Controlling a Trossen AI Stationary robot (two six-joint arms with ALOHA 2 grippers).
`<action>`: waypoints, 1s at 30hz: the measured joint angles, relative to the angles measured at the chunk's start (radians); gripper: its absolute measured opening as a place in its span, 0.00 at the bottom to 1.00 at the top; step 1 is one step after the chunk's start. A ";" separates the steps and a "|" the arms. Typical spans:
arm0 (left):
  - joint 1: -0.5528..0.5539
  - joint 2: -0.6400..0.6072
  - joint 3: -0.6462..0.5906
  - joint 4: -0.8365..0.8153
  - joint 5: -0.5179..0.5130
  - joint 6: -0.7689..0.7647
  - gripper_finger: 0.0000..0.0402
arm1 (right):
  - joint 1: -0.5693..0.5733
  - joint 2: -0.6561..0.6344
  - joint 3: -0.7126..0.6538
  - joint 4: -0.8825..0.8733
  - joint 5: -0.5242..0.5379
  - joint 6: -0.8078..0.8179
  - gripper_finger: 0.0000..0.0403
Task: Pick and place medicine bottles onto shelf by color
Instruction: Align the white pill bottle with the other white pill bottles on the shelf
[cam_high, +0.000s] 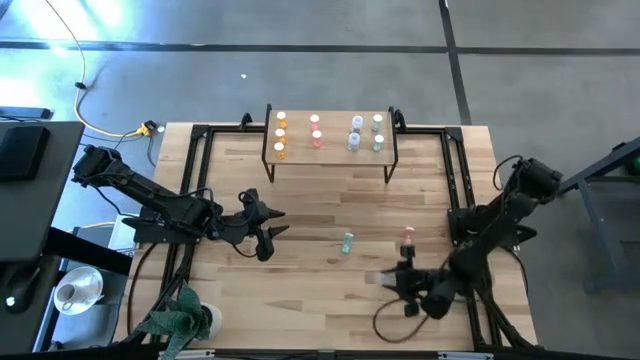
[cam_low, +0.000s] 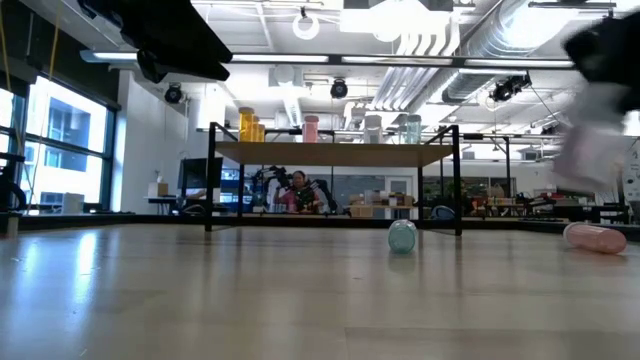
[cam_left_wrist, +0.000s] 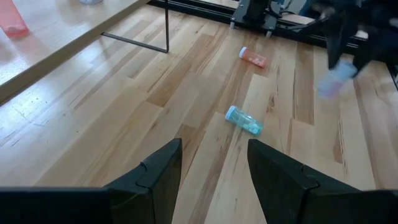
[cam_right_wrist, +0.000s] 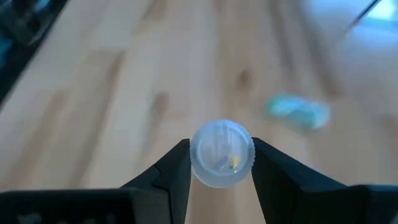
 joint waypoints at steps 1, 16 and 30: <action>0.000 0.000 0.000 0.000 0.000 -0.001 0.43 | -0.023 -0.020 0.000 0.001 0.018 -0.030 0.33; 0.000 0.000 0.000 0.000 0.003 -0.002 0.43 | -0.432 -0.372 0.000 0.260 0.065 -0.606 0.32; 0.000 0.000 0.000 0.000 0.003 0.001 0.43 | -0.855 -0.427 0.252 0.212 -0.089 -0.716 0.32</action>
